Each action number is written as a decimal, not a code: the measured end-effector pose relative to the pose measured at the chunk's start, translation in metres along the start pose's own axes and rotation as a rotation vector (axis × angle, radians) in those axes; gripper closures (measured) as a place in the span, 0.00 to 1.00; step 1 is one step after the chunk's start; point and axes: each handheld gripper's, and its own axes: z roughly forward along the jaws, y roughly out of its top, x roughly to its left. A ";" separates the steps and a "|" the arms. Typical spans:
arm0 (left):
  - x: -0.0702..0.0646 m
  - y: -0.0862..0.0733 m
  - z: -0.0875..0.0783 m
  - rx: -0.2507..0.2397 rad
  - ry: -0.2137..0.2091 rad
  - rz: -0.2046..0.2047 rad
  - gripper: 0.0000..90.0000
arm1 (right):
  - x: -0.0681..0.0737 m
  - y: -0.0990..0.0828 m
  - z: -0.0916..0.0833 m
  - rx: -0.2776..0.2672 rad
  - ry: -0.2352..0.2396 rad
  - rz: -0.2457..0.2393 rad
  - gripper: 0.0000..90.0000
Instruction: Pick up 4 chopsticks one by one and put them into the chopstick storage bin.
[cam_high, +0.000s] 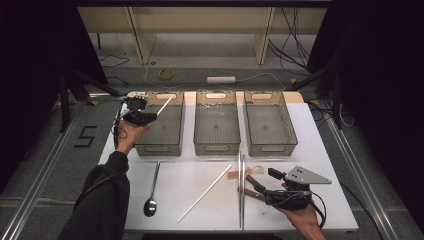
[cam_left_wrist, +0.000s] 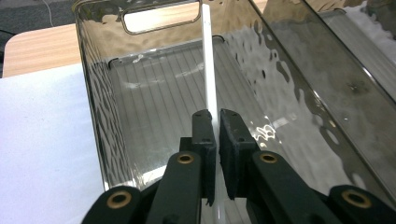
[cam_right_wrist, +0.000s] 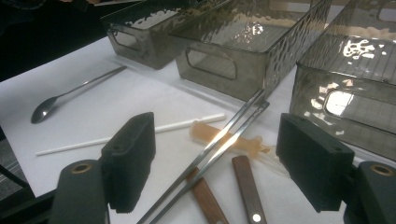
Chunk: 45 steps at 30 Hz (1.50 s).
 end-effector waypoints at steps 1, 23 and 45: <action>0.000 0.000 0.000 0.000 0.000 0.000 0.94 | 0.000 0.000 0.000 0.000 0.000 0.000 0.33; -0.003 0.006 0.015 0.013 -0.059 -0.004 0.61 | 0.000 0.000 0.000 0.004 0.007 -0.001 0.33; -0.080 -0.027 -0.057 0.215 -0.221 0.126 0.35 | 0.001 0.001 0.000 0.008 0.002 -0.001 0.32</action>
